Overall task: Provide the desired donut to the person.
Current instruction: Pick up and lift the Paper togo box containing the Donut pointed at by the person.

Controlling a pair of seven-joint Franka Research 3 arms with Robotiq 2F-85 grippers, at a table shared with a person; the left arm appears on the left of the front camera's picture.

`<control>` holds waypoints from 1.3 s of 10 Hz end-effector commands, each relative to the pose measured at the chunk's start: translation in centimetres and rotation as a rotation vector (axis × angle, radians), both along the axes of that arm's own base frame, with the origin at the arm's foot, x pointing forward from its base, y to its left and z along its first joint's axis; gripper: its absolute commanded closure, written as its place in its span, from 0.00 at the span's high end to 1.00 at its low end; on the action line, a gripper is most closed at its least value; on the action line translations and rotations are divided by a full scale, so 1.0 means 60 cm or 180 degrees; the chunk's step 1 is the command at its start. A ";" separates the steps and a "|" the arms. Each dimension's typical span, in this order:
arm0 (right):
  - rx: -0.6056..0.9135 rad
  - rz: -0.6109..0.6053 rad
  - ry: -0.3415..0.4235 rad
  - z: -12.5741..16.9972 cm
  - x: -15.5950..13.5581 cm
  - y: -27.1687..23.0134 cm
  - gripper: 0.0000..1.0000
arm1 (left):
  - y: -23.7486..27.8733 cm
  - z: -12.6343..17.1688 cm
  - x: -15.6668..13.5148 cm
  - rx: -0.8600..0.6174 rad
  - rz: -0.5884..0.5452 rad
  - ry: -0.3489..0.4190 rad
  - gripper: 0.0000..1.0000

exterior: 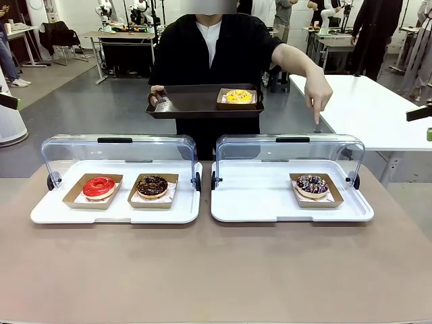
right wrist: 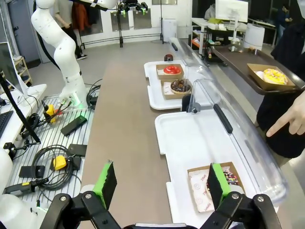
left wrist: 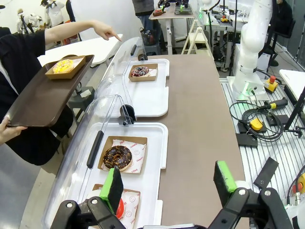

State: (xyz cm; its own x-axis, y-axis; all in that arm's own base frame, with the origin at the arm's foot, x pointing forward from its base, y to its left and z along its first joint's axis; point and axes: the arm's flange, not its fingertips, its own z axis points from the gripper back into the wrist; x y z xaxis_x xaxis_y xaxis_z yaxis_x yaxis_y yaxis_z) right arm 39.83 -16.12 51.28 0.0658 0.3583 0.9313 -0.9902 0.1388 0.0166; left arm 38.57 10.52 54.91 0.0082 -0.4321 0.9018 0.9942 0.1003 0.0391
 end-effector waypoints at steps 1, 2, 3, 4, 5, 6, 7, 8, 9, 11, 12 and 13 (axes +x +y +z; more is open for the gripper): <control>-0.0001 -0.0009 -0.0010 0.000 0.002 0.000 1.00 | -0.002 0.004 -0.001 -0.0047 -0.0013 -0.0014 1.00; -0.0001 -0.0009 -0.0010 0.000 0.002 0.000 1.00 | -0.002 0.004 -0.001 -0.0047 -0.0013 -0.0014 1.00; -0.0001 -0.0009 -0.0010 0.000 0.002 0.000 1.00 | -0.002 0.004 -0.001 -0.0047 -0.0013 -0.0014 1.00; -0.0001 -0.0009 -0.0010 0.000 0.002 0.000 1.00 | -0.002 0.004 -0.001 -0.0047 -0.0013 -0.0014 1.00; -0.0001 -0.0009 -0.0010 0.000 0.002 0.000 1.00 | -0.002 0.004 -0.001 -0.0047 -0.0013 -0.0014 1.00; -0.0001 -0.0009 -0.0010 0.000 0.002 0.000 1.00 | -0.002 0.004 -0.001 -0.0047 -0.0013 -0.0014 1.00; -0.0001 -0.0009 -0.0010 0.000 0.002 0.000 1.00 | -0.002 0.004 -0.001 -0.0047 -0.0013 -0.0014 1.00; -0.0001 -0.0009 -0.0010 0.000 0.002 0.000 1.00 | -0.002 0.004 -0.001 -0.0047 -0.0013 -0.0014 1.00; 0.0000 0.0000 0.0000 0.000 0.000 0.000 1.00 | -0.002 0.004 -0.001 -0.0047 -0.0013 -0.0014 1.00; -0.0802 -0.0058 -0.0227 0.034 -0.007 0.030 1.00 | -0.002 0.004 -0.001 -0.0047 -0.0013 -0.0014 1.00; -0.1250 -0.0029 -0.0136 0.055 -0.001 0.062 1.00 | -0.002 0.004 -0.001 -0.0047 -0.0013 -0.0014 1.00; -0.1678 0.0042 -0.0024 0.068 0.009 0.093 1.00 | -0.002 0.004 -0.001 -0.0047 -0.0013 -0.0014 1.00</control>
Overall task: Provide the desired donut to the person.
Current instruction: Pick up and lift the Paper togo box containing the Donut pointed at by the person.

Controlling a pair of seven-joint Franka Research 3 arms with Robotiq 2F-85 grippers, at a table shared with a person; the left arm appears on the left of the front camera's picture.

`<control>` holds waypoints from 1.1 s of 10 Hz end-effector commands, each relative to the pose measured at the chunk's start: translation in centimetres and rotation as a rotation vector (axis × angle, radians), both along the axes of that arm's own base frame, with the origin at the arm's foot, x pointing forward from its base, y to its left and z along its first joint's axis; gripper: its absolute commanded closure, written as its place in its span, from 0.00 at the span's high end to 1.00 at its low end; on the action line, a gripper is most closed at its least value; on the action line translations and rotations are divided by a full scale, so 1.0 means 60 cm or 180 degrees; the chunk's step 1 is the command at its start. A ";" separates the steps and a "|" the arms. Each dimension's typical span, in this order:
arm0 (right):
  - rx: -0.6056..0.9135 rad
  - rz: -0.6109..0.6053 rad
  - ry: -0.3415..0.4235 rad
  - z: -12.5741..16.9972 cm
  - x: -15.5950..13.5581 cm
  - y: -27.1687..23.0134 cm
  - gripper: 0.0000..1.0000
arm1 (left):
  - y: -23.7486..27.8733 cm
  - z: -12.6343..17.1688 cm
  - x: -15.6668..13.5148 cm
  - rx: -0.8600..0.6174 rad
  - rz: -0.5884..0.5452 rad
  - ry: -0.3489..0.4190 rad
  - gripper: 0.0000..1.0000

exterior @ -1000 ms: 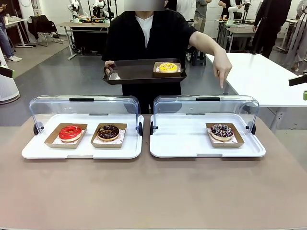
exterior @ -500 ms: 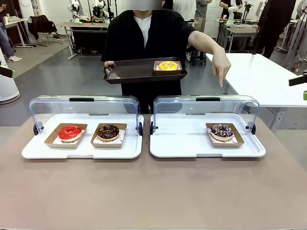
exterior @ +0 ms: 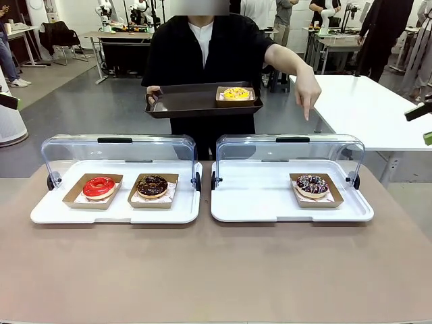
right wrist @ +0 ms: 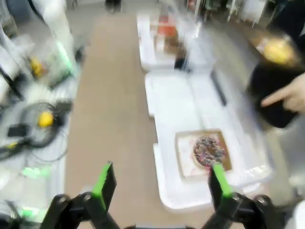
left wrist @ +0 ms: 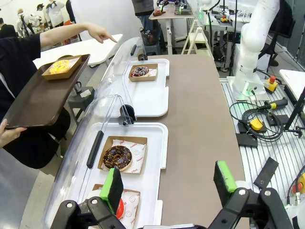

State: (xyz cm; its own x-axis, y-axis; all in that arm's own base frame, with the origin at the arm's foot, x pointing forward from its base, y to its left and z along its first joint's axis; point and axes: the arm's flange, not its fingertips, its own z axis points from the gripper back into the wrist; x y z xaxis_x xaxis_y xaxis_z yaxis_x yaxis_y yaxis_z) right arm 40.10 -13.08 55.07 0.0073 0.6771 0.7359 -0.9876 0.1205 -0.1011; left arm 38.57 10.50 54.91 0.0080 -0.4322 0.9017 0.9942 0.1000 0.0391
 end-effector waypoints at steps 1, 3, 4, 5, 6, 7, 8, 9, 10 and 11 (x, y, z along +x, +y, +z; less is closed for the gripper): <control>-0.1005 -0.0016 0.0390 0.010 0.017 0.071 1.00 | -0.002 0.004 -0.001 -0.0047 -0.0012 -0.0014 1.00; -0.2083 -0.0033 0.0592 0.002 0.038 0.148 1.00 | -0.002 0.004 -0.001 -0.0047 -0.0012 -0.0014 1.00; -0.2302 0.0015 0.0602 -0.010 0.046 0.190 1.00 | -0.002 0.004 -0.001 -0.0047 -0.0012 -0.0014 1.00; -0.2389 0.0121 0.0734 -0.025 0.054 0.228 1.00 | -0.002 0.004 -0.001 -0.0047 -0.0012 -0.0014 1.00; -0.2401 0.0177 0.0757 -0.044 0.064 0.257 1.00 | -0.002 0.004 -0.001 -0.0047 -0.0012 -0.0014 1.00; -0.2285 0.0198 0.0772 -0.070 0.080 0.280 1.00 | -0.002 0.004 -0.001 -0.0047 -0.0012 -0.0014 1.00; -0.2158 0.0266 0.0763 -0.095 0.092 0.291 1.00 | -0.002 0.004 -0.001 -0.0047 -0.0012 -0.0014 1.00; -0.2091 0.0272 0.0784 -0.120 0.102 0.296 1.00 | -0.002 0.004 -0.001 -0.0047 -0.0012 -0.0014 1.00; -0.2102 0.0258 0.0774 -0.144 0.110 0.300 1.00 | -0.002 0.004 -0.001 -0.0047 -0.0012 -0.0014 1.00; -0.2145 0.0235 0.0786 -0.163 0.114 0.301 1.00 | -0.002 0.004 -0.001 -0.0047 -0.0012 -0.0014 1.00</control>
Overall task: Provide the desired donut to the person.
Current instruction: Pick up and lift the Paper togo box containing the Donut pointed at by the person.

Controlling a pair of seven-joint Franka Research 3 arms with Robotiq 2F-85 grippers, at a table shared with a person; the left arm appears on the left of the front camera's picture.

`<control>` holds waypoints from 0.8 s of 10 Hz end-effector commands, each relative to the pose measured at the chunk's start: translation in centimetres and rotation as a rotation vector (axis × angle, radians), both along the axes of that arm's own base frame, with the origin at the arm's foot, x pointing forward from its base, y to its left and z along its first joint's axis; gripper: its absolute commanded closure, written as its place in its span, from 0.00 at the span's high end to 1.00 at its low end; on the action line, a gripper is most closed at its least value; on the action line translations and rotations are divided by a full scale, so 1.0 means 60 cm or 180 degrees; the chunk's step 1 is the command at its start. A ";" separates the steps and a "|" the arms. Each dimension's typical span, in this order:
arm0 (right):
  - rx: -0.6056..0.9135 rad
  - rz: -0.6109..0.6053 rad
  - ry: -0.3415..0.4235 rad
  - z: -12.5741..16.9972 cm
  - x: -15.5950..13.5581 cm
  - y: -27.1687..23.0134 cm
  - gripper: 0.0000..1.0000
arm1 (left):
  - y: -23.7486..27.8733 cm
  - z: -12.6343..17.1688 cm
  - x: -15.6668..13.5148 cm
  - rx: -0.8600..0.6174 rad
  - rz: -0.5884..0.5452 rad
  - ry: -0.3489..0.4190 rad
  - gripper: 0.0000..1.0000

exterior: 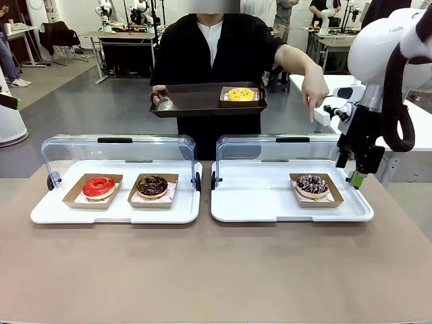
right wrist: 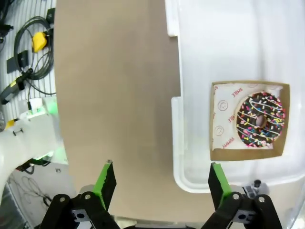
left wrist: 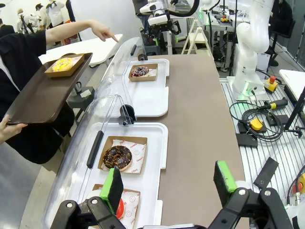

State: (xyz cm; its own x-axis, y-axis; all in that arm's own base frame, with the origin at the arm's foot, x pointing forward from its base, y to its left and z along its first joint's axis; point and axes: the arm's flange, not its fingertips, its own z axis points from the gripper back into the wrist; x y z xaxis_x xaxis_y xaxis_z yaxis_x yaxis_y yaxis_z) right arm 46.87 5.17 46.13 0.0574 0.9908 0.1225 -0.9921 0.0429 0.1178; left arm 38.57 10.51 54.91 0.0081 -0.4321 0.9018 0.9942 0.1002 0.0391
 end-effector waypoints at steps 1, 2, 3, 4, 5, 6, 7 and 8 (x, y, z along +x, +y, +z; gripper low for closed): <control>0.0042 -0.0008 -0.0056 -0.031 0.001 -0.004 1.00 | -0.002 0.003 -0.001 -0.0047 -0.0012 -0.0014 1.00; 0.0096 0.0020 -0.0094 -0.034 0.000 -0.006 1.00 | -0.002 0.003 -0.001 -0.0047 -0.0012 -0.0014 1.00; 0.0268 0.0065 -0.0219 -0.026 -0.005 -0.009 1.00 | -0.002 0.003 -0.001 -0.0047 -0.0012 -0.0014 1.00; -0.0005 -0.0025 -0.0007 -0.027 0.009 -0.004 1.00 | -0.002 0.003 -0.001 -0.0047 -0.0012 -0.0014 1.00; -0.0005 -0.0025 -0.0007 -0.027 0.009 -0.004 1.00 | -0.002 0.003 -0.001 -0.0047 -0.0012 -0.0014 1.00; -0.0005 -0.0025 -0.0007 -0.027 0.009 -0.004 1.00 | -0.002 0.003 -0.001 -0.0047 -0.0012 -0.0014 1.00; -0.0005 -0.0025 -0.0007 -0.027 0.009 -0.004 1.00 | -0.002 0.003 -0.001 -0.0047 -0.0012 -0.0014 1.00; -0.0005 -0.0025 -0.0007 -0.027 0.009 -0.004 1.00 | -0.002 0.003 -0.001 -0.0047 -0.0012 -0.0014 1.00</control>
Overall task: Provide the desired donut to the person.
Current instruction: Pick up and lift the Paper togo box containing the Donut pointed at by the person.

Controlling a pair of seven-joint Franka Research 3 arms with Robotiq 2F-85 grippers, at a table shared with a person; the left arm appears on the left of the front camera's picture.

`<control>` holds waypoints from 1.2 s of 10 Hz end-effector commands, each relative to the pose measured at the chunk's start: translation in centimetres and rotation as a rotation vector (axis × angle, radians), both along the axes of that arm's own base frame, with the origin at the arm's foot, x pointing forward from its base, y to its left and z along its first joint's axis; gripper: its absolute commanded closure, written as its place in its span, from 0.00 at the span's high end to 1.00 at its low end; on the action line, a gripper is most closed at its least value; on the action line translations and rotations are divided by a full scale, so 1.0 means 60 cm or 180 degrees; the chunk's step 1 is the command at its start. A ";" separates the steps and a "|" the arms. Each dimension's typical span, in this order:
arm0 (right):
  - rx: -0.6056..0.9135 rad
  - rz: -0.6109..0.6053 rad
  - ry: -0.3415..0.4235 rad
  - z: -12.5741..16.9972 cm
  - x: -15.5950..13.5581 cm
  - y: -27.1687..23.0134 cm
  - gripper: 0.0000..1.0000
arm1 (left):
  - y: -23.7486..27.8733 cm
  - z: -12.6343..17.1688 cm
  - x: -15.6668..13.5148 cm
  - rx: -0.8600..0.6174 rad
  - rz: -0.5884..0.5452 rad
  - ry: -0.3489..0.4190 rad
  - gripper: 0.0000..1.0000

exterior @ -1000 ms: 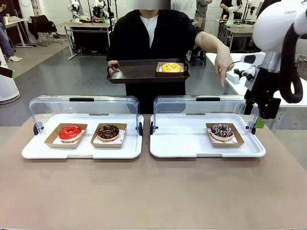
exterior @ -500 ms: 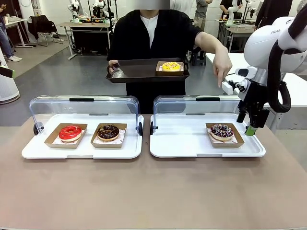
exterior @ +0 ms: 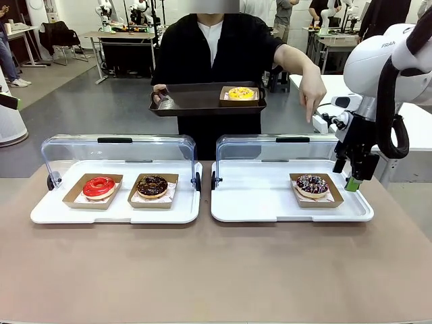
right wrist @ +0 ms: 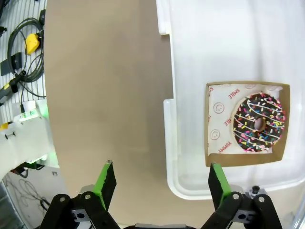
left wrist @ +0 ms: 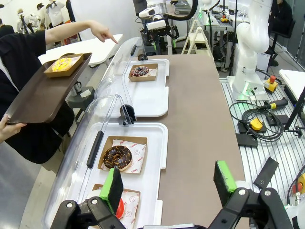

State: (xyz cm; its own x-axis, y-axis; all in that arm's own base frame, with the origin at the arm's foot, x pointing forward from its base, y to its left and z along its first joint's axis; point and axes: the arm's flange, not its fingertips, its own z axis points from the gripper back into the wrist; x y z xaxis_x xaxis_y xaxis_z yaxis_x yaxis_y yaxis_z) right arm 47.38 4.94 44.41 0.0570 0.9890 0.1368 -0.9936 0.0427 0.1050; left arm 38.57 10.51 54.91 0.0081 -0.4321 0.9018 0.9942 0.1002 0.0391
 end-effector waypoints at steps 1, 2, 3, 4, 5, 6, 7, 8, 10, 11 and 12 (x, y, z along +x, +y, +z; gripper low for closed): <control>-0.0048 -0.0021 0.0036 0.002 0.000 0.000 1.00 | -0.002 0.004 -0.001 -0.0047 -0.0012 -0.0014 1.00; 0.0000 0.0000 0.0000 0.000 0.000 0.000 1.00 | -0.002 0.004 -0.001 -0.0047 -0.0012 -0.0014 1.00; -0.0116 -0.0045 -0.0151 -0.013 -0.007 -0.004 1.00 | -0.002 0.004 -0.001 -0.0047 -0.0012 -0.0014 1.00; -0.0180 -0.0091 -0.0247 -0.022 -0.015 -0.007 1.00 | -0.002 0.004 -0.001 -0.0047 -0.0012 -0.0014 1.00; -0.0206 -0.0171 -0.0359 -0.029 -0.022 -0.010 1.00 | -0.002 0.004 -0.001 -0.0047 -0.0012 -0.0014 1.00; -0.0193 -0.0211 -0.0427 -0.036 -0.026 -0.013 1.00 | -0.002 0.004 -0.001 -0.0047 -0.0012 -0.0014 1.00; -0.0186 -0.0241 -0.0417 -0.047 -0.025 -0.014 1.00 | -0.002 0.004 -0.001 -0.0047 -0.0012 -0.0014 1.00; -0.0161 -0.0244 -0.0354 -0.060 -0.021 -0.015 1.00 | -0.002 0.004 -0.001 -0.0047 -0.0012 -0.0014 1.00; -0.0109 -0.0310 -0.0381 -0.087 -0.001 -0.016 1.00 | -0.002 0.004 -0.001 -0.0047 -0.0012 -0.0014 1.00; -0.0102 -0.0318 -0.0372 -0.098 0.009 -0.016 1.00 | -0.002 0.004 -0.001 -0.0047 -0.0012 -0.0014 1.00; -0.0100 -0.0333 -0.0385 -0.107 0.020 -0.017 1.00 | -0.002 0.004 -0.001 -0.0047 -0.0012 -0.0014 1.00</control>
